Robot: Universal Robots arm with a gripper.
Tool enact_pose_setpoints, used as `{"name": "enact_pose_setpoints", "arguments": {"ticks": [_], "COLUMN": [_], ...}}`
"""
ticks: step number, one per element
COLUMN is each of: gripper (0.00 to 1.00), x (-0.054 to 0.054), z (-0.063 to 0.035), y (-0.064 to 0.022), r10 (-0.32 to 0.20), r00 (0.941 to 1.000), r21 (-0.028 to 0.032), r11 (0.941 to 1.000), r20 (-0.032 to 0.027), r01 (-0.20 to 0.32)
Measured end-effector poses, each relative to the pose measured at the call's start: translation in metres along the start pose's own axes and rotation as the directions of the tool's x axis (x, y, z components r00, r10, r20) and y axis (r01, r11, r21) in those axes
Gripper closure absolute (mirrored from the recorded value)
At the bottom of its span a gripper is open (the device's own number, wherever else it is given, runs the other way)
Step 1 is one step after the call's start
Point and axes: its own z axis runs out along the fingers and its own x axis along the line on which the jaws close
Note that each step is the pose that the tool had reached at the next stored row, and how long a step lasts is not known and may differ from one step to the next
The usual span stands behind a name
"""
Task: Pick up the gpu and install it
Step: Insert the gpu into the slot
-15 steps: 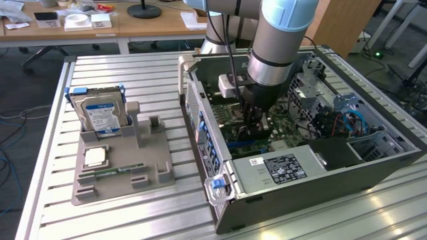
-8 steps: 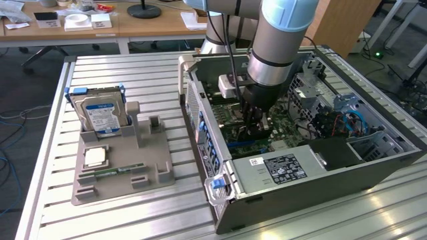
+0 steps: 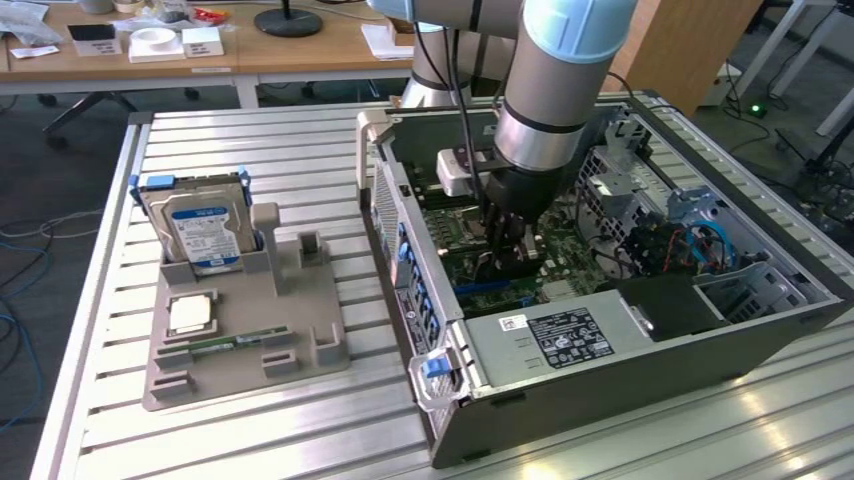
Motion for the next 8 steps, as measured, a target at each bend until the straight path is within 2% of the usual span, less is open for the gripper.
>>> {"name": "enact_pose_setpoints", "arguments": {"ticks": [8], "gripper": [0.74], "x": [-0.0001], "z": [0.0001], "y": [0.0001], "r10": [-0.013], "r00": [0.9999], "r21": [-0.0003], "r11": [0.9999], "r20": [0.0002], "r01": [0.013]}}
